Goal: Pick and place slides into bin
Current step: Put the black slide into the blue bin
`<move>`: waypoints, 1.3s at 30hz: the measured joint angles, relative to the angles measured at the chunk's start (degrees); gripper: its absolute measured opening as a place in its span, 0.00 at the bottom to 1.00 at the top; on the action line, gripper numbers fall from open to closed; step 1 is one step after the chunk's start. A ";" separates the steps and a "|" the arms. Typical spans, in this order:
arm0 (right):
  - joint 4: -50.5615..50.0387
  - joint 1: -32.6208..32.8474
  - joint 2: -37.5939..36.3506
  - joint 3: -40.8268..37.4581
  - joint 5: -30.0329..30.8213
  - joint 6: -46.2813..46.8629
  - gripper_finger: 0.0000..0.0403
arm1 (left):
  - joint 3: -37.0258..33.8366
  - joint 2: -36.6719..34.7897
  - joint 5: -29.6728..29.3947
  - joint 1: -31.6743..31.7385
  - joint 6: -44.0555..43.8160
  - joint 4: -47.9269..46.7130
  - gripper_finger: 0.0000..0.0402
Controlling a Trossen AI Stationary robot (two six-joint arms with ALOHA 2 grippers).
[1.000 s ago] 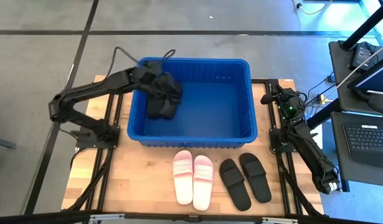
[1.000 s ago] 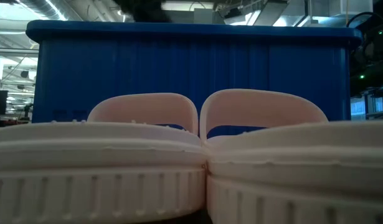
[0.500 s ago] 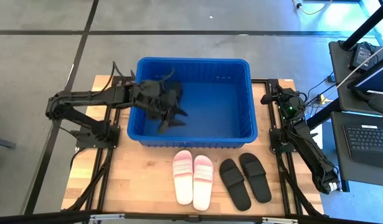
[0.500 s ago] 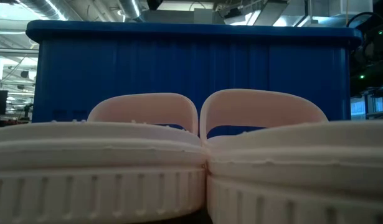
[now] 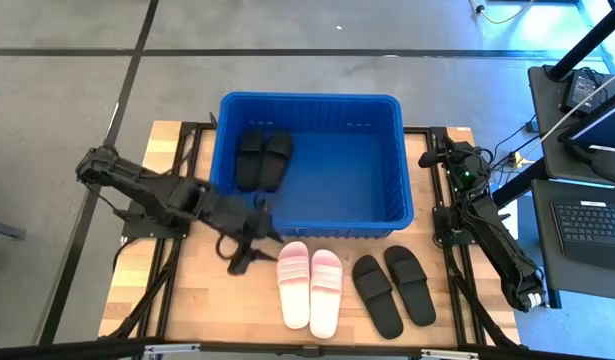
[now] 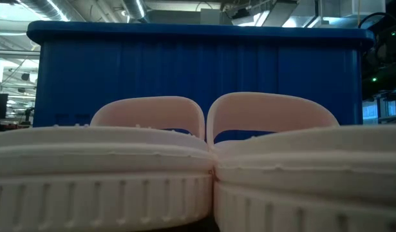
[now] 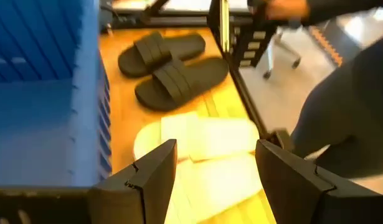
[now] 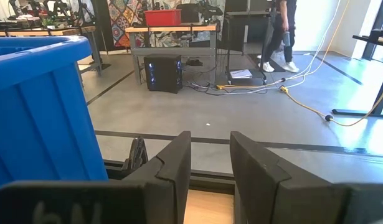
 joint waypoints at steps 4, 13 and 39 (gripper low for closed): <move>0.00 0.02 0.00 0.00 0.00 0.00 0.28 | 0.02 2.47 -8.01 -5.94 -0.20 0.07 0.52; -0.02 0.01 0.00 -0.02 -0.03 0.00 0.28 | 0.02 11.08 -21.84 -12.37 -8.04 0.10 0.50; -19.42 4.03 4.38 50.64 -44.34 -13.17 0.28 | 0.02 14.06 -33.50 -15.71 -6.31 14.40 0.50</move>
